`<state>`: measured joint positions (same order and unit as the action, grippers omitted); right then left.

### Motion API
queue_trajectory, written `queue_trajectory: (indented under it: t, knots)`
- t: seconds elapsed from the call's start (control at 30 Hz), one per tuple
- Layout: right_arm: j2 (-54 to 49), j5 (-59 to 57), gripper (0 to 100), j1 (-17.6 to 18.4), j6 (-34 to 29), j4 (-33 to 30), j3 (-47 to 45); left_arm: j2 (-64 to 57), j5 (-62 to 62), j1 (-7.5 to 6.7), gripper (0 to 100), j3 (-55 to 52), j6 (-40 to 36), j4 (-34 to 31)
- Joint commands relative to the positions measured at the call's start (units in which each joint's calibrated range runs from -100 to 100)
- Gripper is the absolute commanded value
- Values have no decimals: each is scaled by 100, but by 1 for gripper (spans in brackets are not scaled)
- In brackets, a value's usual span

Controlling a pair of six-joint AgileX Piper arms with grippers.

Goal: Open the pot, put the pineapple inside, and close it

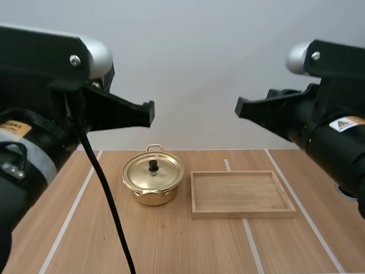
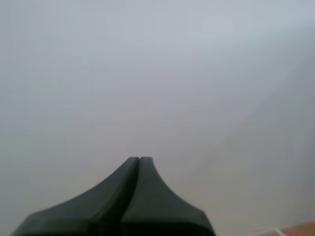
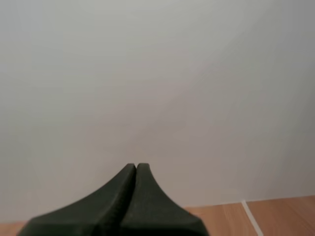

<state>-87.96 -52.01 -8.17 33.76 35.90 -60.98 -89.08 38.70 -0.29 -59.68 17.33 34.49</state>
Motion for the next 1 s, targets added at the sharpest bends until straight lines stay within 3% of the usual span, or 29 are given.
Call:
queue_trajectory:
  t: [0.0, 0.1, 0.2, 0.37, 0.53, 0.97]
  knots:
    - [-124, -1530, 0, -29, 9, -105, -71, -207, 1617, -12, 0, -38, -463, -479]
    - [-140, -2310, 0, -29, 10, -197, -71, -355, 2259, -12, 0, -38, -1539, -1255]
    - [-196, -1962, 0, -29, -35, -336, -76, -386, 1664, -12, 0, -82, -2811, -2511]
    - [-197, 987, 0, -29, -492, -682, -378, -373, 903, -12, 0, -563, -4266, -4372]
    - [-197, -57, 0, -29, -581, -754, -528, -373, 924, -12, 0, -979, -4258, -4449]
    - [-9, -219, 0, -29, -581, -443, -586, -373, 839, -12, 0, -975, -4247, -4449]
